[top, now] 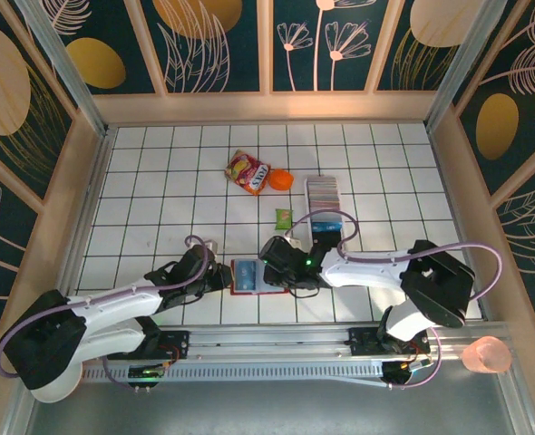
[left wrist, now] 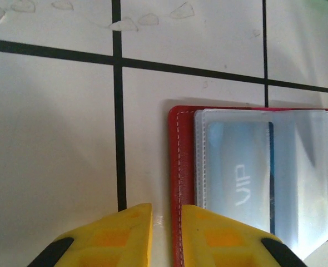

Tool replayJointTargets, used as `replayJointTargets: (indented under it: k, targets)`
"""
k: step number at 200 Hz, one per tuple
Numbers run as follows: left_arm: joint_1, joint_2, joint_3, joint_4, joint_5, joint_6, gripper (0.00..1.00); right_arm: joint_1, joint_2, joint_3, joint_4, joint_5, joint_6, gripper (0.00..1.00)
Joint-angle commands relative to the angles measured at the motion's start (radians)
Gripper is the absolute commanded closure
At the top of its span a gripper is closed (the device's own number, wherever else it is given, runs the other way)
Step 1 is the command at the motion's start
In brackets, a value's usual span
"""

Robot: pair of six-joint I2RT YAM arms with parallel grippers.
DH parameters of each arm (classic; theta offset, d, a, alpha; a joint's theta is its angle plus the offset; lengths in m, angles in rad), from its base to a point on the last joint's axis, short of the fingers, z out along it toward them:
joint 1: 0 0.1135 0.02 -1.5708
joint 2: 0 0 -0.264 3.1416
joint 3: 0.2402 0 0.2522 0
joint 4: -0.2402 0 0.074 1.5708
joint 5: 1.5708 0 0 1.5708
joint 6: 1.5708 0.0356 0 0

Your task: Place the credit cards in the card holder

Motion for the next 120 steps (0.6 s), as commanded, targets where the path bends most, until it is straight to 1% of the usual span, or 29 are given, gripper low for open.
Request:
replayJointTargets:
  k: [1, 75, 120]
  targets:
    - [-0.004, 0.019, 0.009, 0.020, 0.025, 0.017, 0.80, 0.017, 0.037, 0.015, 0.005, 0.000, 0.014, 0.67]
    - [-0.005, 0.047, -0.014, 0.064, 0.054, 0.008, 0.82, 0.029, 0.076, 0.038, 0.032, -0.012, 0.015, 0.66]
    - [-0.005, 0.054, -0.021, 0.079, 0.060, 0.004, 0.83, 0.036, 0.095, 0.074, 0.037, -0.019, 0.004, 0.63]
